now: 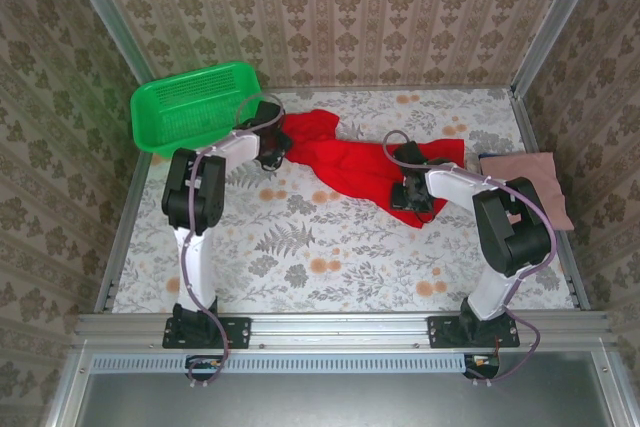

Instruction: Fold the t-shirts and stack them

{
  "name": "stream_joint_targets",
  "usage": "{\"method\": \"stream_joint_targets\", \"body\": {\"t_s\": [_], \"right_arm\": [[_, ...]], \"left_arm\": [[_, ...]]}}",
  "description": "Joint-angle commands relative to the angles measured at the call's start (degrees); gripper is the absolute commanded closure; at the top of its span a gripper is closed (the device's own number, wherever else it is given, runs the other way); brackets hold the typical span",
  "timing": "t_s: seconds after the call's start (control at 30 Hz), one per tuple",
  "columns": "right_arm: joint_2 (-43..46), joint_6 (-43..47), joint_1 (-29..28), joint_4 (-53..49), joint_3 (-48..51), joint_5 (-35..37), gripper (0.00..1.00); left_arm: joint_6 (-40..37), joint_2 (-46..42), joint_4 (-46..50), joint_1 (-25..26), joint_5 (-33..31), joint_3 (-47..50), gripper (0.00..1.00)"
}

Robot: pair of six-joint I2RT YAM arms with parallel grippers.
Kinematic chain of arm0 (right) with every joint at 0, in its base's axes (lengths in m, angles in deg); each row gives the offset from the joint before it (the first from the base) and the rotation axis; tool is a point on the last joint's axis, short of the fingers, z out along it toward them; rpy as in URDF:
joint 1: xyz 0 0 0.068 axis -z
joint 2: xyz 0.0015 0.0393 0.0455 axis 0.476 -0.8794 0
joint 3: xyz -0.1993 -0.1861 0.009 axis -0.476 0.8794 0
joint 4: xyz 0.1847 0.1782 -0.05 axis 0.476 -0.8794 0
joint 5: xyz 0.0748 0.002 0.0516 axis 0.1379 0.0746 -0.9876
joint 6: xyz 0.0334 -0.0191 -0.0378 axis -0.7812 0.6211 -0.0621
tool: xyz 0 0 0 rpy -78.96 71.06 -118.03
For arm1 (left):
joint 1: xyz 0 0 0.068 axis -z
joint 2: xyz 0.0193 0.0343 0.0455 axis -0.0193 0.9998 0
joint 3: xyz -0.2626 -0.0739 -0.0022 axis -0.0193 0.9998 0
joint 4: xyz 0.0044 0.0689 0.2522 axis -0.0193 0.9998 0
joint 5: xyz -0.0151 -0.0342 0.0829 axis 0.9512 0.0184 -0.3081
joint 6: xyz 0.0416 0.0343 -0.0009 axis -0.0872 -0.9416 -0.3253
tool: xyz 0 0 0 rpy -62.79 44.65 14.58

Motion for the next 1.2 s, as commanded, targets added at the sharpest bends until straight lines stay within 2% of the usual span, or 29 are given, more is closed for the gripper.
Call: {"method": "stream_joint_targets", "body": {"t_s": [0.0,0.17,0.27,0.3,0.43,0.47,0.67,0.77,0.93,1.17], "right_arm": [[-1.72,0.92,0.46,-1.41,-0.91,-1.44,0.51],[-1.59,0.99,0.64,-1.46,-1.19,-1.42,0.52],[-0.33,1.11,0.88,-1.43,-1.14,-0.56,0.57],[0.57,1.16,1.03,-1.44,-1.01,0.07,0.63],[6.1,1.71,2.29,-0.6,-1.09,1.16,0.98],[7.67,1.73,2.76,-0.29,-1.34,1.13,1.0],[16.44,4.0,4.85,-0.44,-4.86,1.13,1.0],[19.73,5.54,5.94,-1.36,-7.29,0.95,1.0],[26.37,6.26,8.26,-4.53,-12.73,0.71,1.0],[30.9,11.31,9.52,-6.25,-19.85,-0.07,1.0]], "left_arm": [[-0.37,2.71,0.67,0.15,2.42,-2.81,0.65],[-2.47,4.29,1.87,0.34,3.38,-5.02,0.97],[-3.54,2.88,1.99,0.25,2.76,-4.22,1.0],[-3.96,1.44,1.98,0.17,1.87,-3.44,1.0],[-6.3,-6.4,3.02,-0.59,-1.64,-0.43,1.0],[-6.71,-8.78,3.22,-1.01,-2.22,0.45,1.0],[-9.78,-20.31,6.25,-3.31,-5.53,2.5,1.0],[-10.47,-24.23,9.03,-4.8,-5.12,1.81,1.0],[-12.58,-29.27,14.58,-6.21,-5.27,-2.2,1.0],[-16.91,-32.52,17.75,-6.4,-7.38,-10.6,1.0]]}}
